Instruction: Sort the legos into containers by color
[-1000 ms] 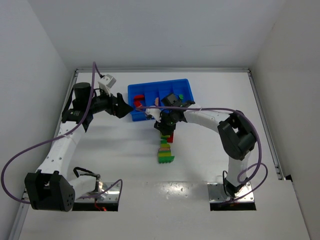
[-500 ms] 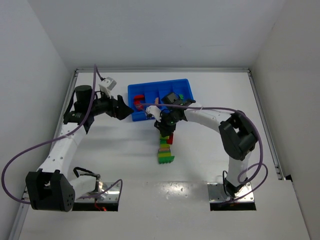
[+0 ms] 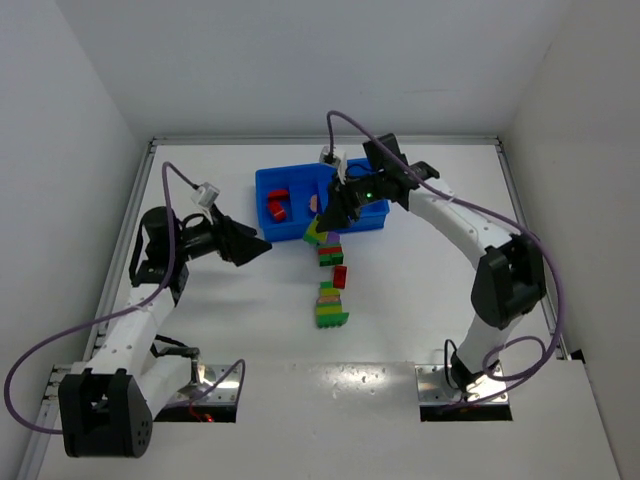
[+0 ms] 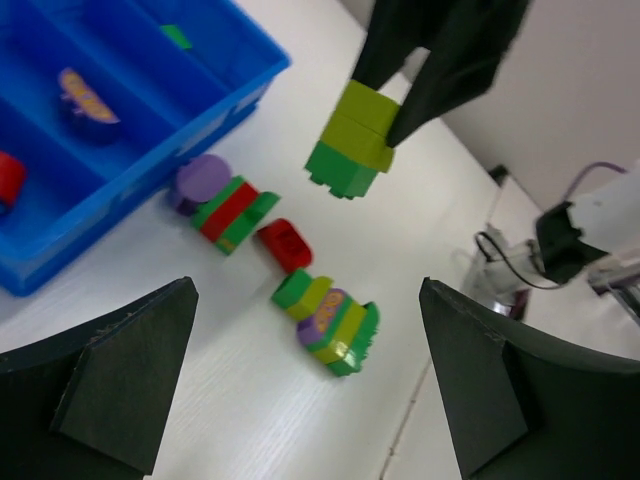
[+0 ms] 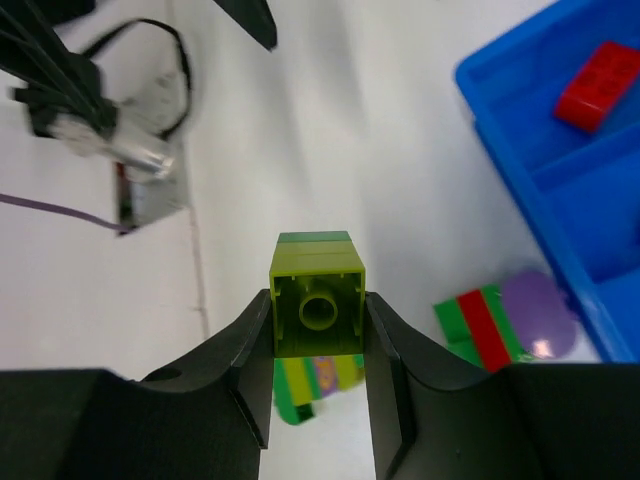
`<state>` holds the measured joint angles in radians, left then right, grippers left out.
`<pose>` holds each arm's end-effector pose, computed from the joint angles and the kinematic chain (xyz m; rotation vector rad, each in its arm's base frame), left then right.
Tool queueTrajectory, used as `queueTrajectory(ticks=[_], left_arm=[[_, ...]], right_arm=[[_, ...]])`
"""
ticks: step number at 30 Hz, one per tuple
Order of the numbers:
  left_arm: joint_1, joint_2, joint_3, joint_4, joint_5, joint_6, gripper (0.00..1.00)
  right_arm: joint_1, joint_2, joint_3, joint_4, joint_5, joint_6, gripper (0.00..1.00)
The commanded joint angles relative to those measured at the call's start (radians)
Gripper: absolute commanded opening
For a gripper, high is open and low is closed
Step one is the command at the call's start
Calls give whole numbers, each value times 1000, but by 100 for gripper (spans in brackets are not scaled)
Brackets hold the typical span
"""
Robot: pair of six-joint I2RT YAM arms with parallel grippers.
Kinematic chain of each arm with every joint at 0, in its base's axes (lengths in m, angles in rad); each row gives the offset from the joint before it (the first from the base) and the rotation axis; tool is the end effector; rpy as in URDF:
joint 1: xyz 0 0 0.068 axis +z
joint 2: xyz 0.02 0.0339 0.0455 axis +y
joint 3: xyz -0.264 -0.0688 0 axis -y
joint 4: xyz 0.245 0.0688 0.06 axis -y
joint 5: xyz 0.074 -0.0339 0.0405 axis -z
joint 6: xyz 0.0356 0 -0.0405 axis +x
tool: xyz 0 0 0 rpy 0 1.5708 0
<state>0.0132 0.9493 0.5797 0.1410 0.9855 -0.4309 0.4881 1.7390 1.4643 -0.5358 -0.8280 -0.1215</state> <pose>0.2080 -0.0269 0.2744 0.3324 1.8168 -1.1721 0.3268 0.2032 0.2940 -1.0735 2.0691 1.1591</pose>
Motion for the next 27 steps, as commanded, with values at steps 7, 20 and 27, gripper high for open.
queueTrajectory(ticks=[7, 20, 27], left_arm=[[-27, 129, 103, 133, 298, -63, 100], [-105, 298, 236, -12, 320, 37, 99], [-114, 329, 246, -12, 320, 37, 96]], right_arm=[[-51, 83, 41, 171, -402, 276, 7], [-49, 93, 41, 250, -450, 355, 9], [-31, 120, 71, 250, -450, 355, 9]])
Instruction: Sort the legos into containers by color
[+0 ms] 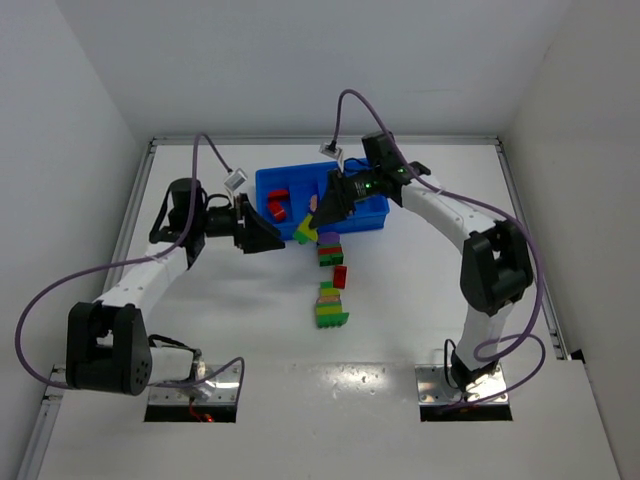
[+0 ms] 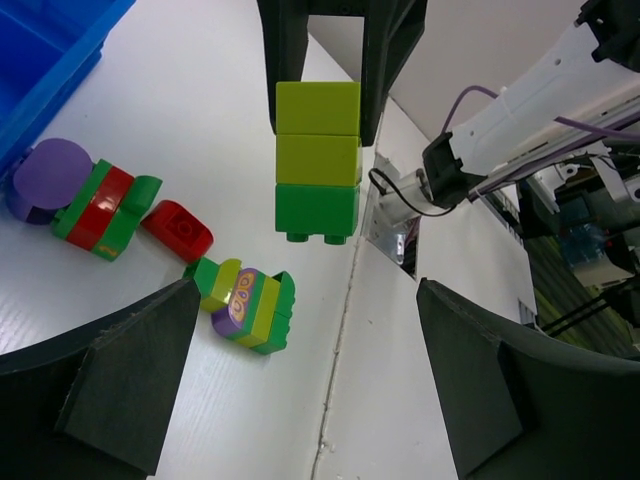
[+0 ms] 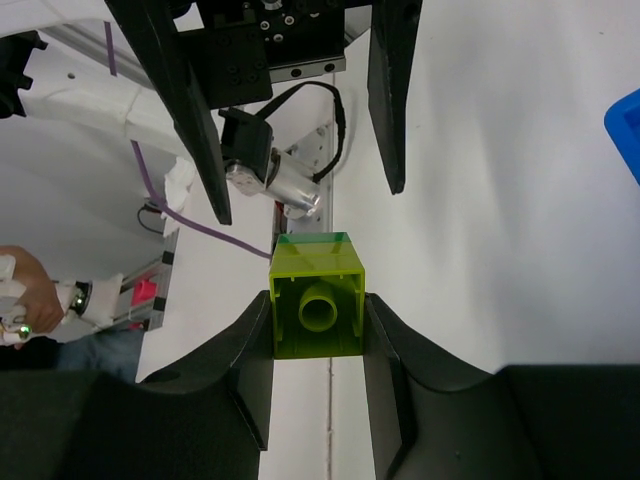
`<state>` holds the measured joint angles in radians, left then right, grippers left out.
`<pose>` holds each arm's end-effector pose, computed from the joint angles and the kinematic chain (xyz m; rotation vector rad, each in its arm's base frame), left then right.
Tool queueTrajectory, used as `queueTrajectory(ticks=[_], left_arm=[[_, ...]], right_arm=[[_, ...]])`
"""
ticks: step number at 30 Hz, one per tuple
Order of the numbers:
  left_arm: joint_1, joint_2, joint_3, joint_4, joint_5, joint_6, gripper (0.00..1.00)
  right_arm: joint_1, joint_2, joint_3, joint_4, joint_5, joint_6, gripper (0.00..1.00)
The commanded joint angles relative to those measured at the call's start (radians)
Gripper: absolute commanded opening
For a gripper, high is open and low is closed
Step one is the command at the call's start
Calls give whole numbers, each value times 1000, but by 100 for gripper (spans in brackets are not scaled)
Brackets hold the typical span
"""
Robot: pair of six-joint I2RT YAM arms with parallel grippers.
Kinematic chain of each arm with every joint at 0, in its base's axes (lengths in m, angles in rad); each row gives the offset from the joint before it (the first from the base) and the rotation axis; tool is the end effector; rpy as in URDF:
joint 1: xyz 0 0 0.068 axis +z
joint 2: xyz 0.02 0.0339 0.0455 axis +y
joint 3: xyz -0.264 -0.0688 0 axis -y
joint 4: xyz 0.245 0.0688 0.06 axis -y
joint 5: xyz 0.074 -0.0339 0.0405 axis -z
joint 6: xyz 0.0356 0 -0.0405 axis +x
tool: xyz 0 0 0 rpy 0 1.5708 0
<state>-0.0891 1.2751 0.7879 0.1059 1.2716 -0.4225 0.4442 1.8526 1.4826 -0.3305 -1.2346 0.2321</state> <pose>0.2620 -0.0576 0.2729 0.5741 1.8801 -1.5569 0.3549 0.2061 0.2792 -0.9219 2.0381 1.7501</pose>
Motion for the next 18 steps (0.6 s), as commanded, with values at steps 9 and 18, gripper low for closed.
queueTrajectory(ticks=[9, 18], left_arm=[[-40, 52, 77, 14, 52, 28, 92], [-60, 70, 86, 14, 70, 37, 83]], right_arm=[[33, 25, 84, 45, -43, 1, 9], [53, 43, 102, 27, -43, -8, 9]])
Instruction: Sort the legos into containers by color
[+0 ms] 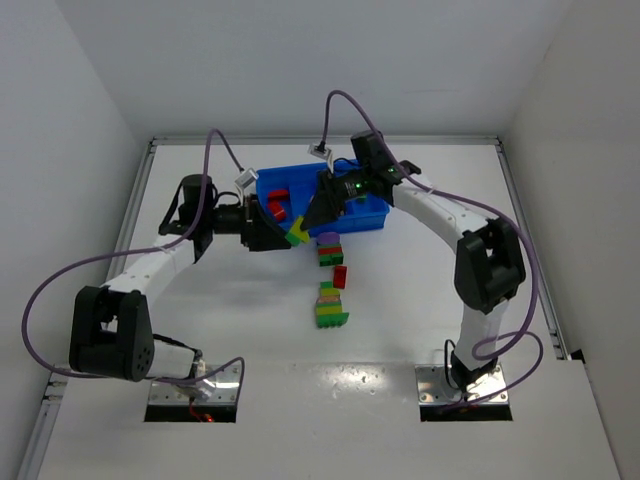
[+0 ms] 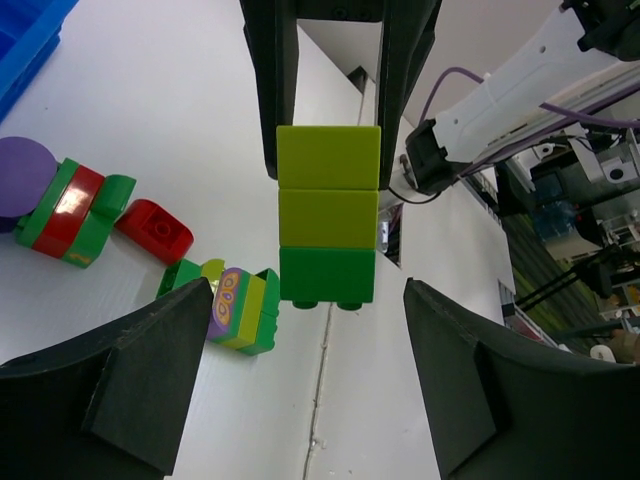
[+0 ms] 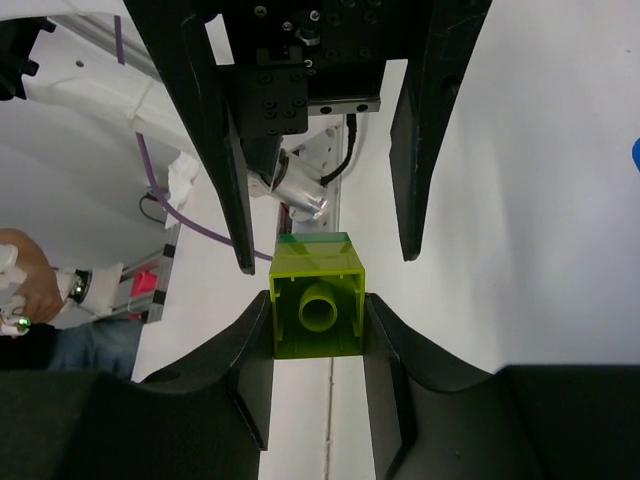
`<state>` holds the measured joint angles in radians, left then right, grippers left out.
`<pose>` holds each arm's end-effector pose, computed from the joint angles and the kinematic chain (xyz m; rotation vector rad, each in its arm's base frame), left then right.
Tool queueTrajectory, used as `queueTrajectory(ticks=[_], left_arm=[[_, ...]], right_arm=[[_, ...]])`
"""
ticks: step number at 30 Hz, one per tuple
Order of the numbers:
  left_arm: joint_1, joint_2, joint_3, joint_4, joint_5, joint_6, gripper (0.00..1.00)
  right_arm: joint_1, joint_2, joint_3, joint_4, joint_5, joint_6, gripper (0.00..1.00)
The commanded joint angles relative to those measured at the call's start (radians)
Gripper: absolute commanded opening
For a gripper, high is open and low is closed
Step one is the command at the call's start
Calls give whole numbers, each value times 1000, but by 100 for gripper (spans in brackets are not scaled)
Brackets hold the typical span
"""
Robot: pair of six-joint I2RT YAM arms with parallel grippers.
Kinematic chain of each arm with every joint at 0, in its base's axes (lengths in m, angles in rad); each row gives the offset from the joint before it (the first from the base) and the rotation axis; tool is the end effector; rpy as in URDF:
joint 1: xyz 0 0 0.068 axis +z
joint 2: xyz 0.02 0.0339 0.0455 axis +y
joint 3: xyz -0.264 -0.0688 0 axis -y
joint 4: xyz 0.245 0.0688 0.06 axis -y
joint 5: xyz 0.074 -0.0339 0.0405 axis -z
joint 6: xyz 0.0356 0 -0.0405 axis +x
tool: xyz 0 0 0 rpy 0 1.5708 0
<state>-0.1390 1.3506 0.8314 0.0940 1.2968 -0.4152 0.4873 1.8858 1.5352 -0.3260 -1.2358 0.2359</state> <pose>0.2735 -0.0729 0.2672 0.6231 1.9029 -1.6285 0.3548 0.2261 0.2830 -0.9815 2.0105 1.7670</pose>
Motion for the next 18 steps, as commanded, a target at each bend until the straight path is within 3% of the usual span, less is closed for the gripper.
queueTrajectory(ticks=[1, 7, 18], left_arm=[[-10, -5, 43, 26, 45, 30, 83], [-10, 4, 43, 26, 65, 39, 75], [-19, 22, 52, 26, 93, 49, 38]], right_arm=[[10, 10, 49, 22, -42, -12, 9], [19, 19, 49, 22, -42, -21, 9], [19, 29, 59, 13, -42, -21, 10]])
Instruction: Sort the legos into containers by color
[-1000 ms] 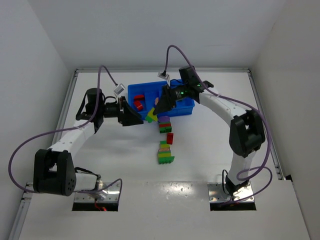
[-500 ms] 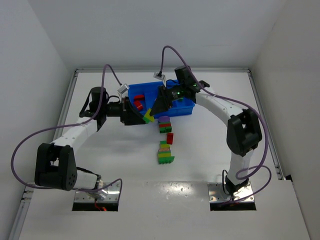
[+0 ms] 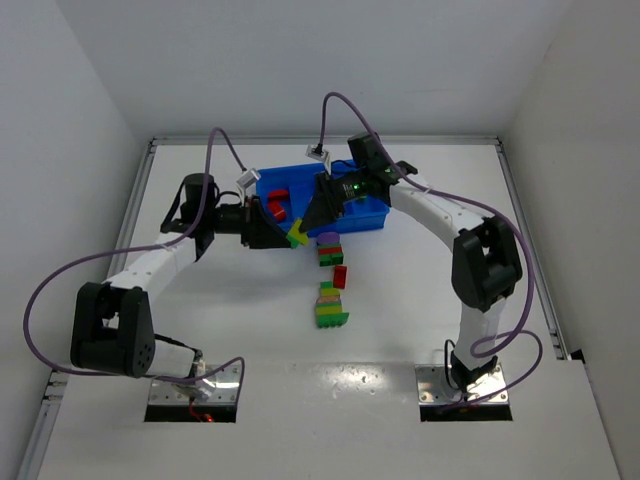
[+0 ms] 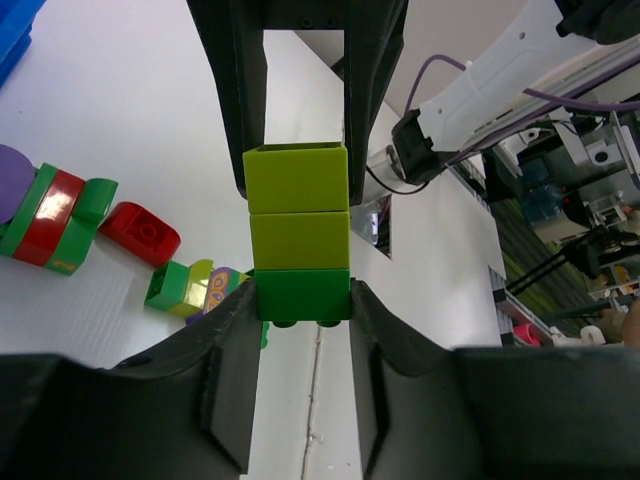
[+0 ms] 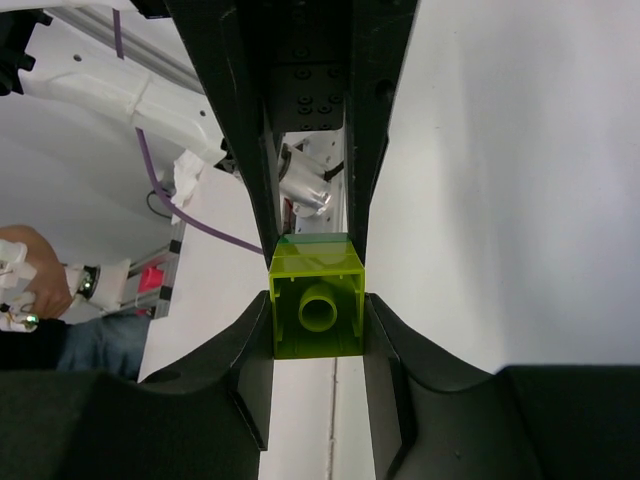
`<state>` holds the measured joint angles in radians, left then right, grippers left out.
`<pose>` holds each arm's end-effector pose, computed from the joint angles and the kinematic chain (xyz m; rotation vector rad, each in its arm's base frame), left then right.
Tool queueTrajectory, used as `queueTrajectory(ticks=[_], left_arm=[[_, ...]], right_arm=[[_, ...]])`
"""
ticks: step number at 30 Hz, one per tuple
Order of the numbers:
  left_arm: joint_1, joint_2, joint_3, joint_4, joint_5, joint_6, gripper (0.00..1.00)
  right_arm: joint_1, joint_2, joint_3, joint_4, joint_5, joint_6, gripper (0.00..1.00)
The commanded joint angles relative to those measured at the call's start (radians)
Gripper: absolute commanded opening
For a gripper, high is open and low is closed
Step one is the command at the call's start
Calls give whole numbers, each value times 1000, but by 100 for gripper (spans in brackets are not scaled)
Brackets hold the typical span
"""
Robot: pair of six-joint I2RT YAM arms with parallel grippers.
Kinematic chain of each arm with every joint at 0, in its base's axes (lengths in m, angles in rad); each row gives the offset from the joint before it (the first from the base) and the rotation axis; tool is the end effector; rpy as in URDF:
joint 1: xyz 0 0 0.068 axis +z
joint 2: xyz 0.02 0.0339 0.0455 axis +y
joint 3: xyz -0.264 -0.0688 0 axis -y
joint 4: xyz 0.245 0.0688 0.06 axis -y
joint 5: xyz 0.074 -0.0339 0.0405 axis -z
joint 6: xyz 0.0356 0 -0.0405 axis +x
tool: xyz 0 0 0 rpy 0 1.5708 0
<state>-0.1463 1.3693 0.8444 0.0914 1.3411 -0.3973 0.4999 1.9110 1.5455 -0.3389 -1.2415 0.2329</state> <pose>0.2757 -0.0757 0.2668 0.6734 1.8820 -1.6681 0.3555 0.2326 0.2755 -0.9888 2.0320 1.7878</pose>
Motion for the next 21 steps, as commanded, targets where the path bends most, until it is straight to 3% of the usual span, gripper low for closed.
queueTrajectory(ticks=[1, 8, 21], left_arm=[[-12, 4, 39, 28, 59, 31, 33], [-12, -32, 7, 28, 37, 40, 14], [-12, -125, -108, 80, -8, 38, 9]], right_arm=[[6, 3, 48, 26, -36, -18, 10], [-14, -7, 48, 26, -26, -29, 10], [-190, -99, 12, 57, -6, -18, 9]])
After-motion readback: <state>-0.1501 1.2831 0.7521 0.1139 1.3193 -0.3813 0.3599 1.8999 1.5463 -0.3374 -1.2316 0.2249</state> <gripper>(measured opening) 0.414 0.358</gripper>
